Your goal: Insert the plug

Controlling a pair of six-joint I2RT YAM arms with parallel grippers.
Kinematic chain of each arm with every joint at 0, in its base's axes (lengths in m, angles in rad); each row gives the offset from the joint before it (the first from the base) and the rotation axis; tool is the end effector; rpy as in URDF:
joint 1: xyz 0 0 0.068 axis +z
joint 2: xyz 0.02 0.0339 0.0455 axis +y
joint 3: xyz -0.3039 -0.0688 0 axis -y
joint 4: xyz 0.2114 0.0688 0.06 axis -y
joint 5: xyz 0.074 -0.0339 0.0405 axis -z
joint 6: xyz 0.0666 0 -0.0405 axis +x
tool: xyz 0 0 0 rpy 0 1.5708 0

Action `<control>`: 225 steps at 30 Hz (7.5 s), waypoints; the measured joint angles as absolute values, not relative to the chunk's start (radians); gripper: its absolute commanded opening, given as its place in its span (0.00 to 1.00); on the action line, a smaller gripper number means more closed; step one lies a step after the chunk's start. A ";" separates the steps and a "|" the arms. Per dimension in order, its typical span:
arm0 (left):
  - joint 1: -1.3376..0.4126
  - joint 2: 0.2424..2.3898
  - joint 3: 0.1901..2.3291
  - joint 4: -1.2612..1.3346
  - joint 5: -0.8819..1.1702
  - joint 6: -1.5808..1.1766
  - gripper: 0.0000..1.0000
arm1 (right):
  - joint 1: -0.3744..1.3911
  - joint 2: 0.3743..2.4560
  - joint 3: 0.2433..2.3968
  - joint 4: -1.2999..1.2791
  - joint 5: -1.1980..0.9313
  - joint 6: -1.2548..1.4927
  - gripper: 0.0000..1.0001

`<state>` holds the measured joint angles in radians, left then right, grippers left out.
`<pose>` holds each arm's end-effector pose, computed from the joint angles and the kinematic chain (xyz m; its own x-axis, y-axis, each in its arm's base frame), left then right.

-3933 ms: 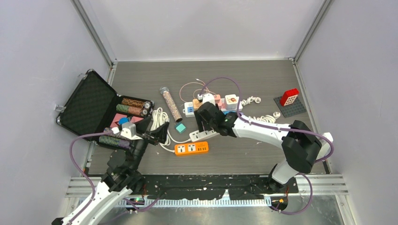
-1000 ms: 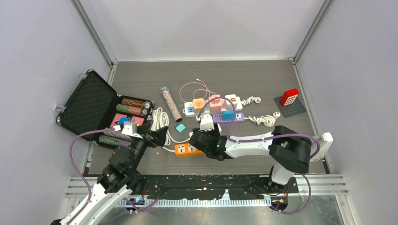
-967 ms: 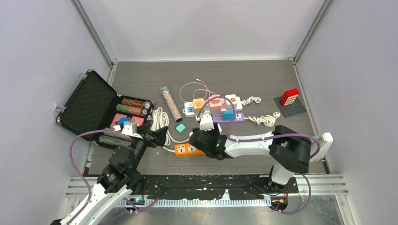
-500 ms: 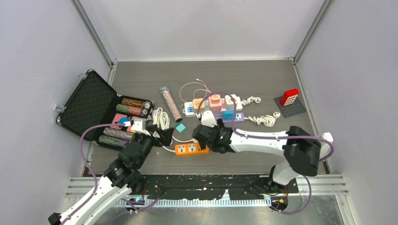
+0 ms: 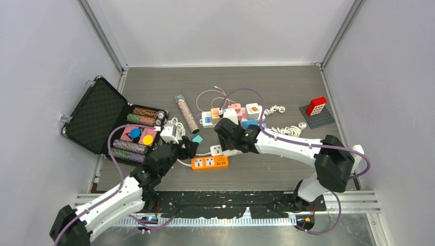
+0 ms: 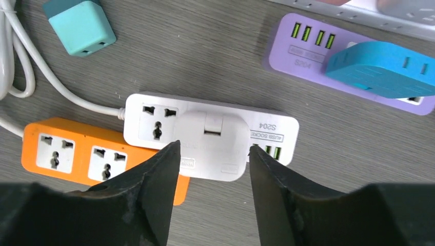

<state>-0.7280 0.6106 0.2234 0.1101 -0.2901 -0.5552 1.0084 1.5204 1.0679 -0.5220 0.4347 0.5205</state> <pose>0.1037 -0.0669 0.2258 -0.4014 -0.3189 -0.8586 0.2596 0.8594 -0.4405 0.1818 0.2359 0.2673 -0.7016 -0.2673 -0.6605 -0.3369 0.9413 -0.0230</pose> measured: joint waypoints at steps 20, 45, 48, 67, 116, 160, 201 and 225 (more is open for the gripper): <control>-0.718 0.604 0.236 0.083 -0.294 -0.565 0.69 | 0.980 1.646 1.183 -0.615 0.350 0.482 0.91; -0.713 0.250 0.256 -0.170 -0.536 -0.586 0.68 | 0.995 1.860 1.301 -0.525 0.182 0.127 0.77; -0.713 0.279 0.256 -0.170 -0.530 -0.593 0.68 | 0.987 1.865 1.305 -0.527 0.160 0.128 0.68; -0.713 0.371 0.262 -0.154 -0.432 -0.594 0.71 | 0.904 1.792 1.211 -0.538 0.159 0.158 0.53; -0.713 0.271 0.357 -0.286 -0.463 -0.574 0.76 | 0.887 2.142 1.691 -0.625 -0.048 -0.204 0.19; -0.909 0.732 0.505 0.239 -0.111 -0.397 0.78 | 0.879 1.087 0.810 -0.020 0.179 1.688 0.13; -0.925 0.991 0.647 0.259 -0.284 -0.355 0.00 | 0.880 1.140 0.813 0.025 0.066 1.672 0.85; -0.923 1.269 1.030 -0.738 0.118 0.331 0.00 | 0.805 0.593 0.759 -0.553 0.358 0.844 0.85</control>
